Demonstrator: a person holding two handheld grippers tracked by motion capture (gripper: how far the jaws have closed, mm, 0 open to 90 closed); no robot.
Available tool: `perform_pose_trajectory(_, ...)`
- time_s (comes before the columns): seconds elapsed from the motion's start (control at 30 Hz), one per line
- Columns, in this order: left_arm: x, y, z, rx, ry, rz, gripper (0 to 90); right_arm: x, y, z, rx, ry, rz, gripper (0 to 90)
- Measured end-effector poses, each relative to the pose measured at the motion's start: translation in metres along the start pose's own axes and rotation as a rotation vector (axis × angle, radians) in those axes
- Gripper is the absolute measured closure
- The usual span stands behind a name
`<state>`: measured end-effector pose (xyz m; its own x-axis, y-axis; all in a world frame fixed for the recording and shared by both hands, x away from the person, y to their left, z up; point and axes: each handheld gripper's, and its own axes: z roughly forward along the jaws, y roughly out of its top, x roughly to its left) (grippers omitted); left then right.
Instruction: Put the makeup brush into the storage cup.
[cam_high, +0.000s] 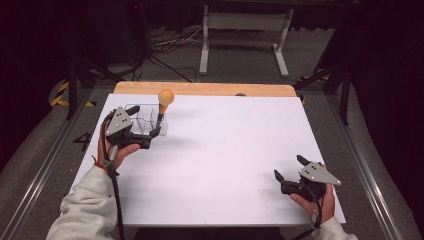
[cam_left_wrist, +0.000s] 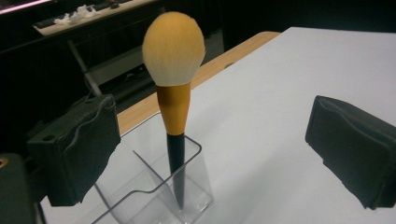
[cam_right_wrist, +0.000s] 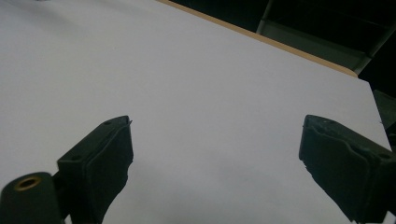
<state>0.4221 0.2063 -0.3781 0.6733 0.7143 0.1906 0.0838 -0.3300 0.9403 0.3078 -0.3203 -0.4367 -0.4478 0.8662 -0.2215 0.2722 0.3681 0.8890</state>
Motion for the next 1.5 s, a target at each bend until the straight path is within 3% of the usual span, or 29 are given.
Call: perform_pose_trajectory(1.5,-0.029,-0.023,-0.017,0.044,-0.067,0.048,4.0,0.000,0.001,-0.001,-0.006,0.001,-0.002,10.6)
